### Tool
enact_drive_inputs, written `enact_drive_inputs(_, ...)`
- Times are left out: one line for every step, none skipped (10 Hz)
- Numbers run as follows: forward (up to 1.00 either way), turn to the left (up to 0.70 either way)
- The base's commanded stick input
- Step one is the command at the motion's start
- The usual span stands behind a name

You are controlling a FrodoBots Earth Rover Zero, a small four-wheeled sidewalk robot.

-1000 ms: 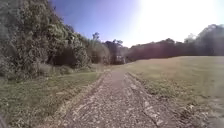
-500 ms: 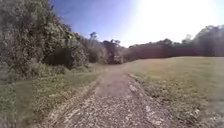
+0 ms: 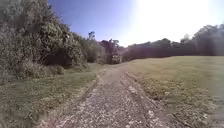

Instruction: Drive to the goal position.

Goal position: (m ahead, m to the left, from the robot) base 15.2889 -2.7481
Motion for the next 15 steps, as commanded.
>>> enact_drive_inputs(0.30,0.00)
enact_drive_inputs(0.30,0.00)
enact_drive_inputs(0.30,0.00)
enact_drive_inputs(0.30,0.00)
enact_drive_inputs(0.30,0.00)
enact_drive_inputs(0.30,0.00)
enact_drive_inputs(0.30,0.00)
enact_drive_inputs(0.30,0.00)
enact_drive_inputs(0.30,0.00)
enact_drive_inputs(0.30,0.00)
enact_drive_inputs(0.30,0.00)
enact_drive_inputs(0.30,0.00)
enact_drive_inputs(0.30,0.00)
enact_drive_inputs(0.30,0.00)
enact_drive_inputs(0.30,0.00)
